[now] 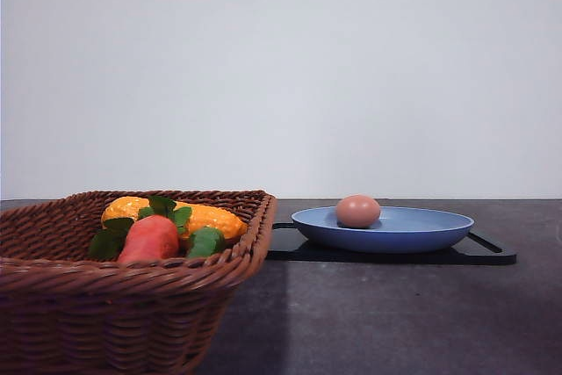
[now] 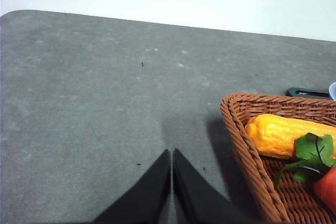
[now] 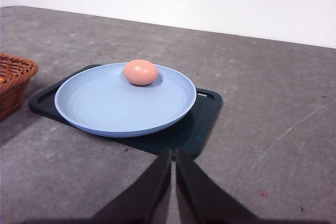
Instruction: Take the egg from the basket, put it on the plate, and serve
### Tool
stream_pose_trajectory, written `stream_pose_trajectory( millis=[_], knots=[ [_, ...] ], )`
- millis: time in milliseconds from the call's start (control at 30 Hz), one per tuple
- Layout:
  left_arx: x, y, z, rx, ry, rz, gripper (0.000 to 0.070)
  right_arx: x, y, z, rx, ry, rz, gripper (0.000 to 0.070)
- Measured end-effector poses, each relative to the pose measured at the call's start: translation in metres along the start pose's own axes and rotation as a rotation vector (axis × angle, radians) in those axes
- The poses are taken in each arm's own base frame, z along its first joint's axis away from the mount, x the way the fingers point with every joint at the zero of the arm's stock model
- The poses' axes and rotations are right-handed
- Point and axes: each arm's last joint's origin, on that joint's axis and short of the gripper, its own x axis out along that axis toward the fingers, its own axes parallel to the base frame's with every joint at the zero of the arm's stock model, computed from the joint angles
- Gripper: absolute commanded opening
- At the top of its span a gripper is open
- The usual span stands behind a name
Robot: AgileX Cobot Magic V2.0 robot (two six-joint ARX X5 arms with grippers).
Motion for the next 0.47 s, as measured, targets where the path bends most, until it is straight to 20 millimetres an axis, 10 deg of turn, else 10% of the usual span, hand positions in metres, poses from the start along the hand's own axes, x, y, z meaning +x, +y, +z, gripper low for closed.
stream_pose_trajectory(
  millis=[467],
  knots=[
    [0.0,0.0,0.0,0.0,0.0,0.0,0.0,0.0,0.0,0.0,0.0,0.0,0.0,0.0]
  ],
)
